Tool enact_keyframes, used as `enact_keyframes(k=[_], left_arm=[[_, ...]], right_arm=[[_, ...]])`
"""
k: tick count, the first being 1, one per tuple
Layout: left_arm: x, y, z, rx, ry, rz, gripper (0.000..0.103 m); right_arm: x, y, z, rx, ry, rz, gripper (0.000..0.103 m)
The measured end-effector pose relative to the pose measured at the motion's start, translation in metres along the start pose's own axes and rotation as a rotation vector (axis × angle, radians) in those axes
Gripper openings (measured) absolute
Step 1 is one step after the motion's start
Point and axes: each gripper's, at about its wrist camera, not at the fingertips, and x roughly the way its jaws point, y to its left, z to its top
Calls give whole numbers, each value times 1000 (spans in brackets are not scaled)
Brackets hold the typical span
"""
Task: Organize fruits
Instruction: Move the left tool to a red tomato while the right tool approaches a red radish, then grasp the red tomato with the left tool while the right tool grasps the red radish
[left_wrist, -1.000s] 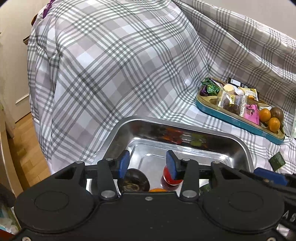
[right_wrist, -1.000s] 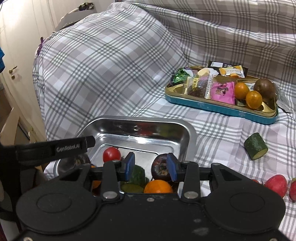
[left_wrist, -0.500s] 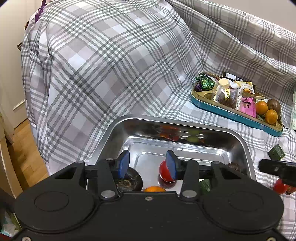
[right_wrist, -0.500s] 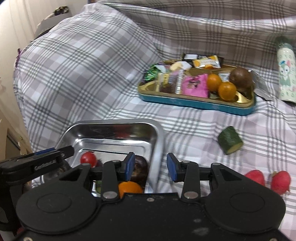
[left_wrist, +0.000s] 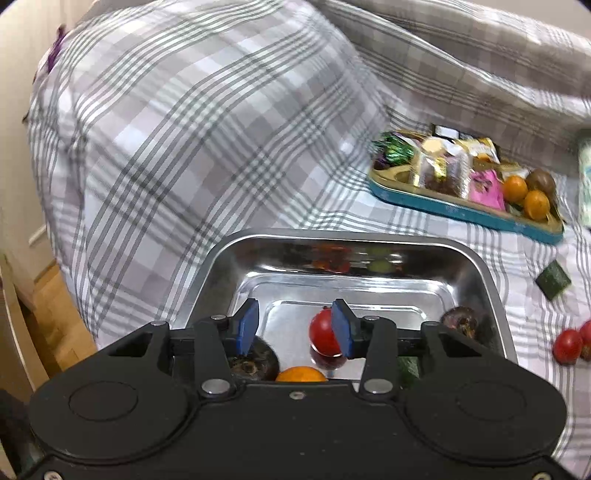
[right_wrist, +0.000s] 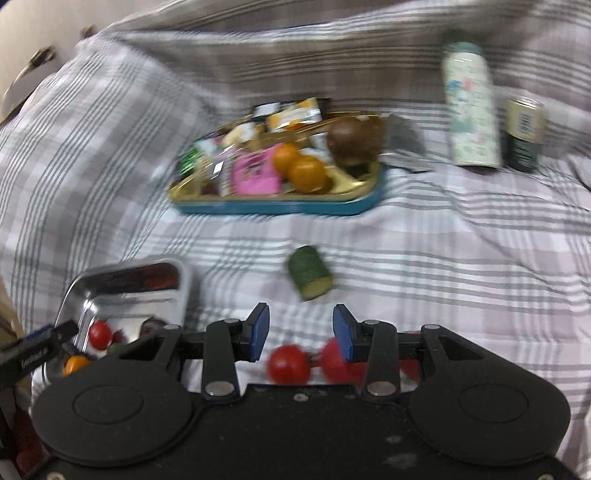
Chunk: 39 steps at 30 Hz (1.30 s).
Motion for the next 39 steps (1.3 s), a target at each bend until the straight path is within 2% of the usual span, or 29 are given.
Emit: enact_keyframes(k=[2, 12, 18, 26, 39], left_arm=[[-4, -10, 0, 41, -13, -8, 51], [-30, -95, 4, 176, -31, -245, 51], [-35, -138, -6, 243, -13, -346, 51], [-33, -165, -25, 299, 22, -413, 51], [-12, -180, -30, 313, 59, -424, 51]], right_arm=[[-3, -14, 2, 35, -7, -17, 41], [-8, -71, 10, 176, 28, -75, 41], [-7, -86, 11, 181, 58, -96, 41], [-8, -84, 10, 162, 53, -93, 41], [-5, -79, 11, 120, 62, -79, 41]])
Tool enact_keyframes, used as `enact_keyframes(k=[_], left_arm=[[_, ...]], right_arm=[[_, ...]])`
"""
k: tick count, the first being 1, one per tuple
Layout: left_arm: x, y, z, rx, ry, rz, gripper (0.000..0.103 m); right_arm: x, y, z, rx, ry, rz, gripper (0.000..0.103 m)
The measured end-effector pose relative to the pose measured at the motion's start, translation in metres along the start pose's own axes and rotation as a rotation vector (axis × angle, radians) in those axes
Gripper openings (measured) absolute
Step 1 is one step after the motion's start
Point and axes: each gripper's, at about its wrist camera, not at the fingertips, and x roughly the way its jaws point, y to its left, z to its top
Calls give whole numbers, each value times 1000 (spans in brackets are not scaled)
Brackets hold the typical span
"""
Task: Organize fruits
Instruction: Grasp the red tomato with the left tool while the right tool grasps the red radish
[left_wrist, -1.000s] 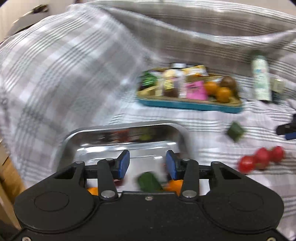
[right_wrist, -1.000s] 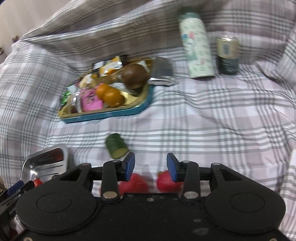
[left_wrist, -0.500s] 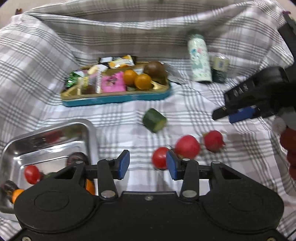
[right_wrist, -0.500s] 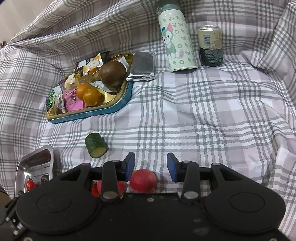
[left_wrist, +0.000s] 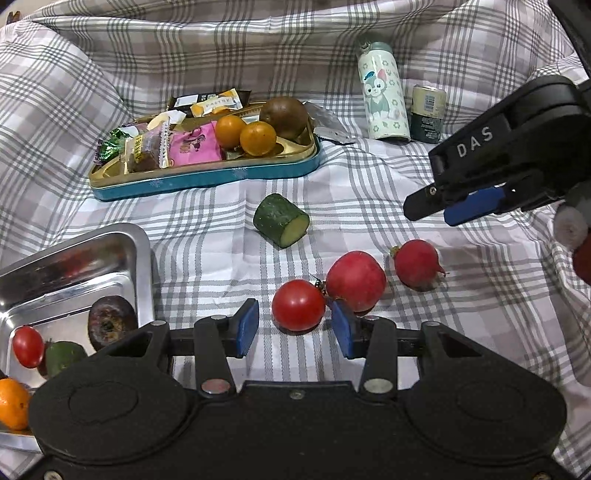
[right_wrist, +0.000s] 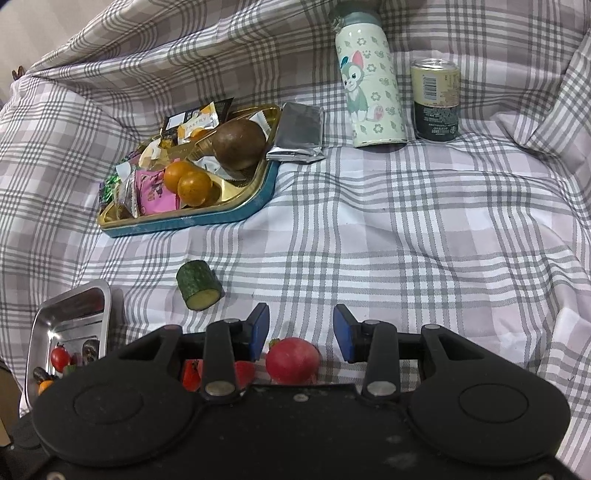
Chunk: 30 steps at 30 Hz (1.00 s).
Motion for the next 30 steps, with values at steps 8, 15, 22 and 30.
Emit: enact_keyframes(k=[8, 15, 22, 30], left_arm=[[9, 2, 4, -13, -28, 16, 50], [11, 6, 5, -33, -29, 0, 50], [9, 3, 0, -17, -42, 4, 50], [9, 4, -2, -16, -41, -5, 50]], right_arm=[[8, 0, -1, -22, 66, 31, 41], [17, 4, -2, -38, 95, 22, 41], [29, 9, -5, -50, 137, -17, 41], [37, 14, -8, -60, 149, -43, 39]])
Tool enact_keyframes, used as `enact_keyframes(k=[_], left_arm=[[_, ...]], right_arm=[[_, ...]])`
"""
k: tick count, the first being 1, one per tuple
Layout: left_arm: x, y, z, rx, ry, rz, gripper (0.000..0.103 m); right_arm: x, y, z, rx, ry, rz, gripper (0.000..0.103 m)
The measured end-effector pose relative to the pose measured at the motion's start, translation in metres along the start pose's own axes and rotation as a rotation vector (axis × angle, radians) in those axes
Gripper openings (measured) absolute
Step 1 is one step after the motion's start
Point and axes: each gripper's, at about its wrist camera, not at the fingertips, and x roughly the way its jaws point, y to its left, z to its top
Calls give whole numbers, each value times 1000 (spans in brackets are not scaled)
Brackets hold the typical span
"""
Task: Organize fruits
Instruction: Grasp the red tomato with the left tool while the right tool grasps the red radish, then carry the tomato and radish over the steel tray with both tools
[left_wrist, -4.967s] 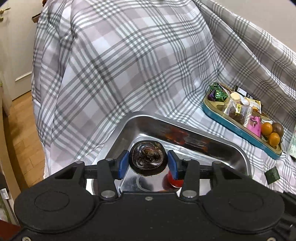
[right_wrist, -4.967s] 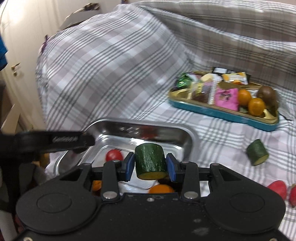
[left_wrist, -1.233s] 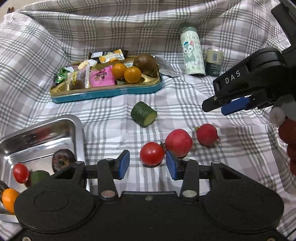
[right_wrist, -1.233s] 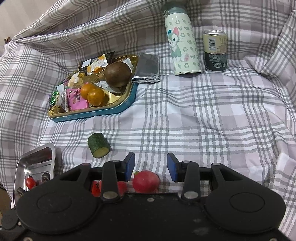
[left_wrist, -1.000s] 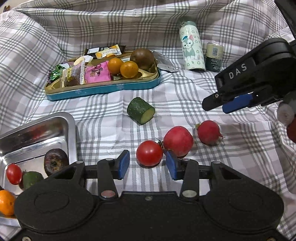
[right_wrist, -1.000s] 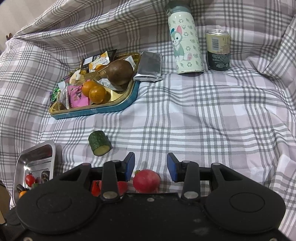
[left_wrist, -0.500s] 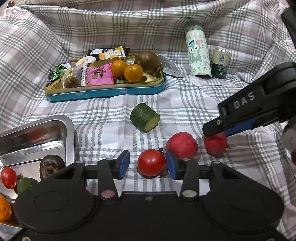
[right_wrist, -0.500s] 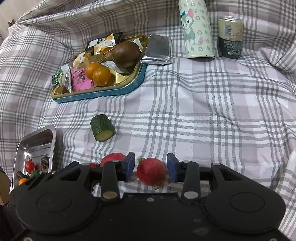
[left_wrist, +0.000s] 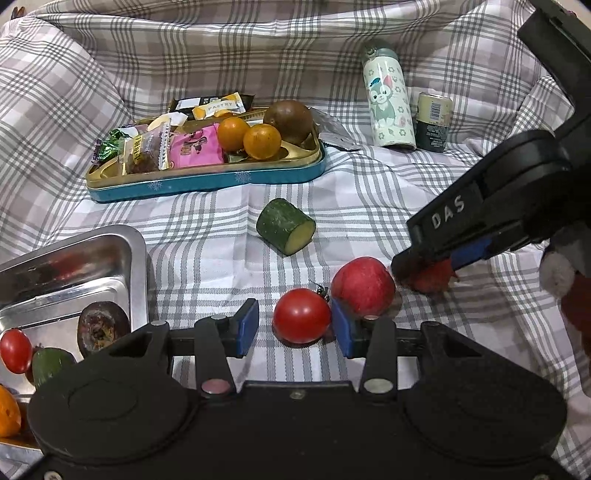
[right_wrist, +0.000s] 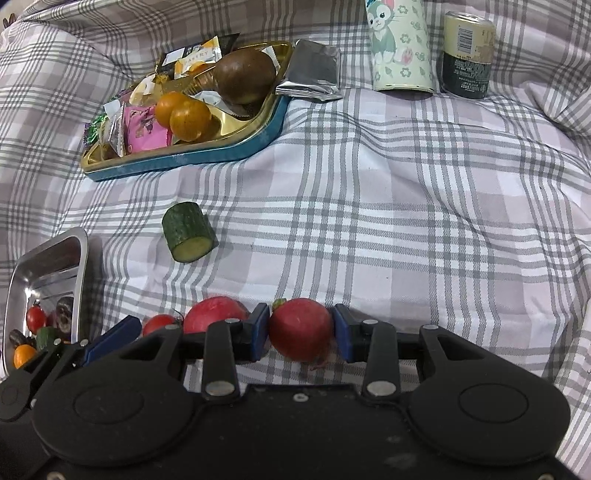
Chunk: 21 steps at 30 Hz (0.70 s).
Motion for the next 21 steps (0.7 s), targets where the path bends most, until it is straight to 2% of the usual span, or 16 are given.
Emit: enact_keyframes(k=[5, 9, 11, 13, 21], left_arm=[[-1, -1, -3, 19, -13, 3, 50], [2, 0, -2, 25, -14, 2, 50], [4, 1, -1, 19, -12, -2, 49], [5, 3, -1, 11, -5, -32, 42], [4, 6, 0, -46, 8, -44, 42]], right_arm=[[-9, -5, 2, 23, -53, -38, 39], [-8, -11, 4, 48, -47, -57, 39], [-7, -10, 4, 38, -50, -65, 39], [-8, -8, 3, 30, -58, -68, 39], [-12, -8, 3, 35, -89, -64, 39]])
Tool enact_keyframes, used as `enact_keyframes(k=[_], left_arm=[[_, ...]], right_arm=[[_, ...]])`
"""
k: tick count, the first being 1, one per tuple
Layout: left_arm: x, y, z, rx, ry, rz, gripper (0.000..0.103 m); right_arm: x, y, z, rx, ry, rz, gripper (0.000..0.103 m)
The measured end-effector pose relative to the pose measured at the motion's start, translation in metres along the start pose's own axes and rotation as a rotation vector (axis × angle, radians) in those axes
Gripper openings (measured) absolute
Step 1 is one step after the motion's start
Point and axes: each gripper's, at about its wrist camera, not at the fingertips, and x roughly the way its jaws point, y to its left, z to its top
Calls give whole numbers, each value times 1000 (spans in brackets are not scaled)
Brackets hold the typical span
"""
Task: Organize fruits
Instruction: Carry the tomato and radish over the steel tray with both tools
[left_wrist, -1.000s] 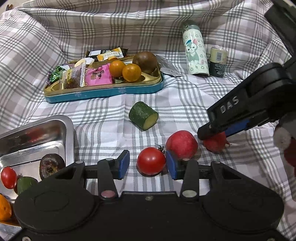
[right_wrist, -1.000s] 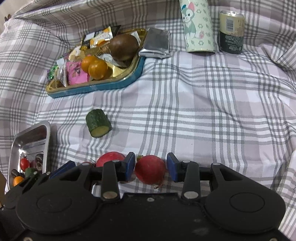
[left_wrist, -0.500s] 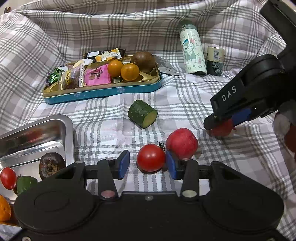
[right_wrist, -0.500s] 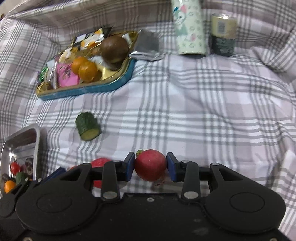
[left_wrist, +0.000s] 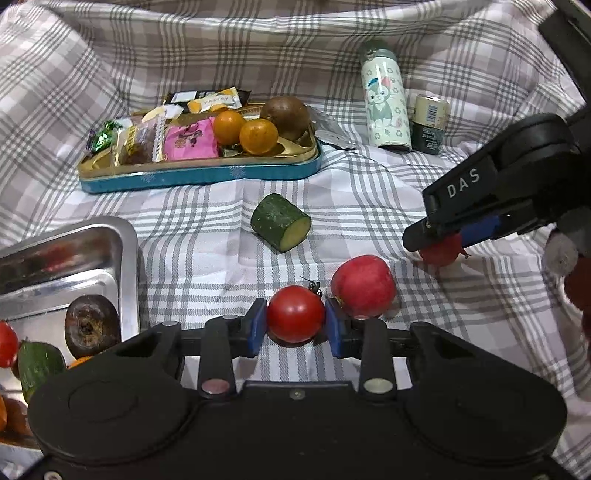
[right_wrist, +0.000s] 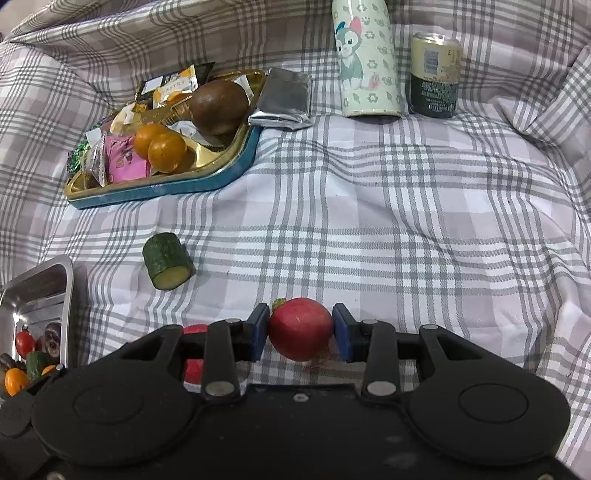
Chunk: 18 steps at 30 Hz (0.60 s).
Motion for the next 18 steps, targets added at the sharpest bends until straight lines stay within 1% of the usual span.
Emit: enact_keyframes(k=[4, 13, 18], left_arm=[[-5, 4, 5, -44, -3, 11, 42], [-34, 15, 20, -75, -69, 50, 42], [-46, 29, 25, -90, -77, 87, 42]], right_arm=[[-7, 3, 0, -9, -40, 20, 39], [-21, 13, -2, -29, -121, 67, 39], [-29, 23, -2, -44, -165, 102, 39]])
